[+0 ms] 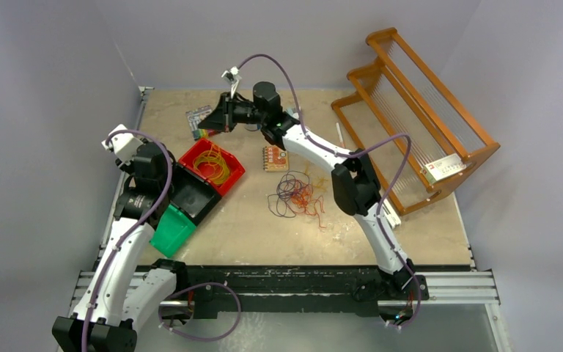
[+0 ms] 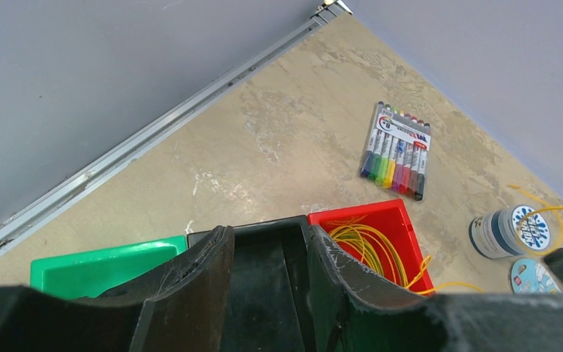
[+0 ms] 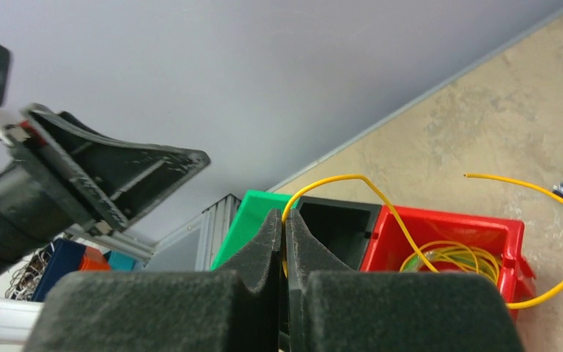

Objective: Untangle the cables

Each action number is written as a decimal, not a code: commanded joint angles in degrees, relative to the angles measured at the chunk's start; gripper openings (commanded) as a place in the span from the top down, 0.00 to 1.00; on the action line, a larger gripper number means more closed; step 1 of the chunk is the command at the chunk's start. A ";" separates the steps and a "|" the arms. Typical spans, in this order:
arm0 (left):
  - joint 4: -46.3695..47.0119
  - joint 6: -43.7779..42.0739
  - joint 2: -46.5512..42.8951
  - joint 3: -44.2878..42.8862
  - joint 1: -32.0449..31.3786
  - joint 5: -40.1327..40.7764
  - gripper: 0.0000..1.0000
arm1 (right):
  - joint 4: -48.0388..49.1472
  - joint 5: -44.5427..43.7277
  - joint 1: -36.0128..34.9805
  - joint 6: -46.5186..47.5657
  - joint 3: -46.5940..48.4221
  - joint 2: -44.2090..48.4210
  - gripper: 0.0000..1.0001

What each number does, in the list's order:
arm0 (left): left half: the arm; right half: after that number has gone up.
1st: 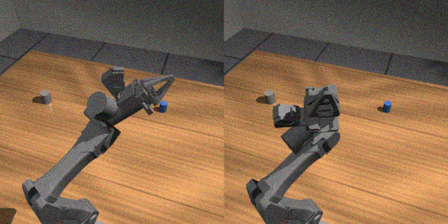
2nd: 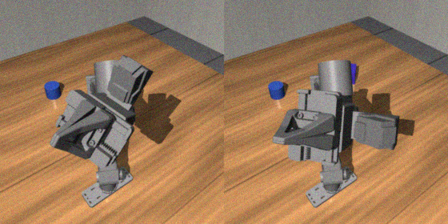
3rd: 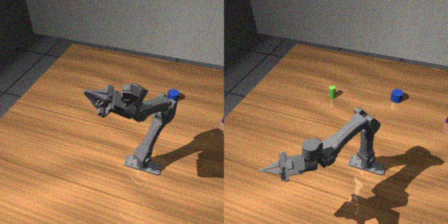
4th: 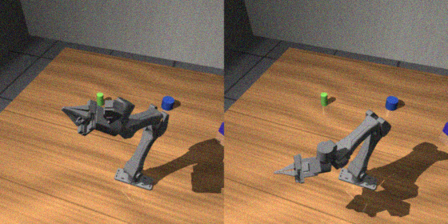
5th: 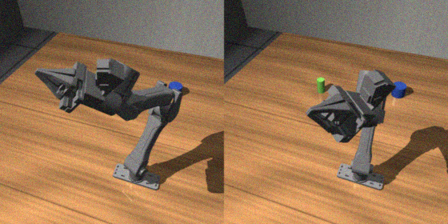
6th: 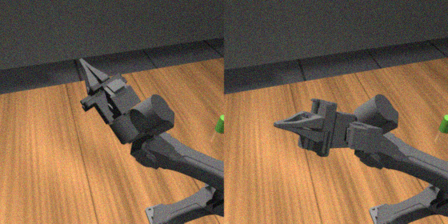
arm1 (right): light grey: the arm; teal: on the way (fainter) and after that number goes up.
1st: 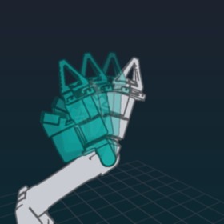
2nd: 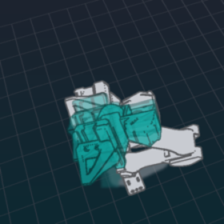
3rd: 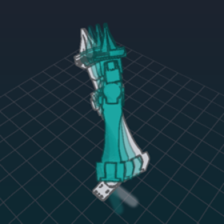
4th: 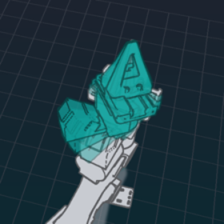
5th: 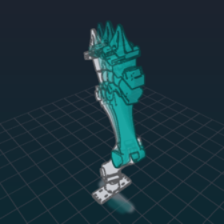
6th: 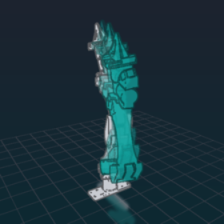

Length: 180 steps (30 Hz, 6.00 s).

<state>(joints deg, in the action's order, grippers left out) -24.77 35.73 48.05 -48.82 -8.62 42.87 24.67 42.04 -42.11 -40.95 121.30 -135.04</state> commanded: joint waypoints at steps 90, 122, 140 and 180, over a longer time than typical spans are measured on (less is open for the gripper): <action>1.84 -1.18 -0.78 1.03 2.21 -3.04 0.55 | -14.38 -15.86 -7.81 19.99 -6.06 1.21 0.68; 18.67 -3.55 16.82 0.36 -23.03 -22.68 0.46 | -14.64 -51.57 5.63 18.44 -59.28 47.79 0.51; 14.03 -10.43 24.39 -7.66 -26.16 -20.90 0.48 | -23.91 -58.53 12.53 -25.39 -73.70 55.81 0.45; 14.56 -9.98 23.75 -6.03 -26.17 -19.36 0.48 | -17.62 -60.97 12.68 -23.89 -66.83 42.68 0.57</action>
<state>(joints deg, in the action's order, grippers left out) -12.03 26.33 72.62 -54.33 -34.63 22.96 5.43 -16.97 -29.30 -66.00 51.31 -90.56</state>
